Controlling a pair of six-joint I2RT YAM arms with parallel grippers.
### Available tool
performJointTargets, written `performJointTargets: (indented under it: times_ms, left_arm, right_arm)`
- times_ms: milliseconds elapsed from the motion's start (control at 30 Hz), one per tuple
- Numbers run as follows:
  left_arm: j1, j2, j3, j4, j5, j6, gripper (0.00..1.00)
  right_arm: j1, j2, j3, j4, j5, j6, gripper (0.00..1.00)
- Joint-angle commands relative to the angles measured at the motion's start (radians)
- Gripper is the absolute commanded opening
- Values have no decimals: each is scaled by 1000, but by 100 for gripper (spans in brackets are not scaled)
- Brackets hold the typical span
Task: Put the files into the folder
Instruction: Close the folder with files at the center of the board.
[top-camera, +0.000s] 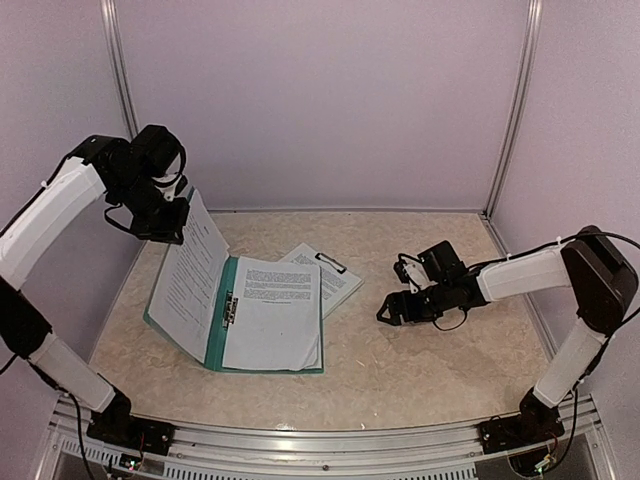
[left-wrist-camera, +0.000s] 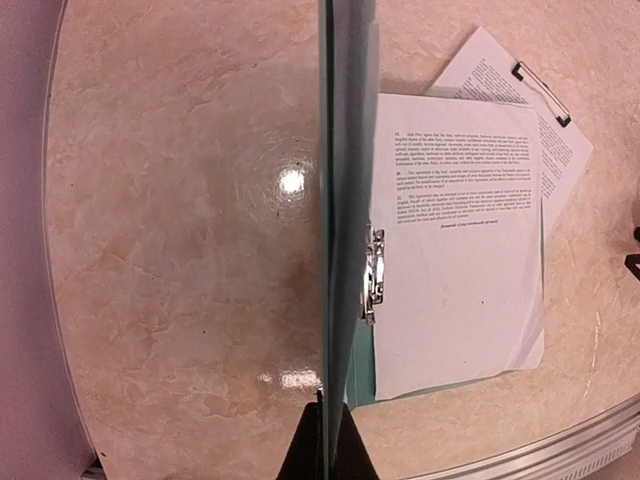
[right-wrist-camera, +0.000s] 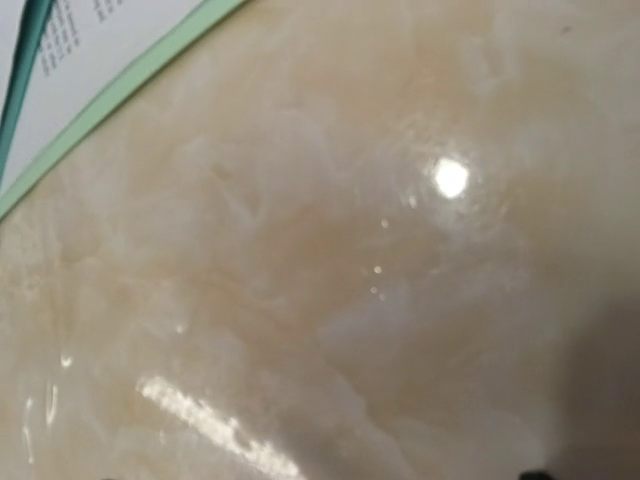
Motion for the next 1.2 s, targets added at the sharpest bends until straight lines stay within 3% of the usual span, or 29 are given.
performJointTargets:
  times_ms: [0,167,400,800,1167]
  left_arm:
    - [-4,55,24,-233,-87,11,0]
    - [-38,173,74,-264,-136,-24,0]
    - [-49,222,138,-166,-10,-57,1]
    - [-73,241,128,3,161,-149,30]
    - [-157,323,169,149,359,-168,46]
  right_arm:
    - [10,18,3,-7,5,-3,84]
    - [10,24,-8,17,1,3,84]
    - [30,75,18,74,-35,23,84]
    - [60,131,59,105,-56,29,84]
    - [59,111,70,69,-23,16,84]
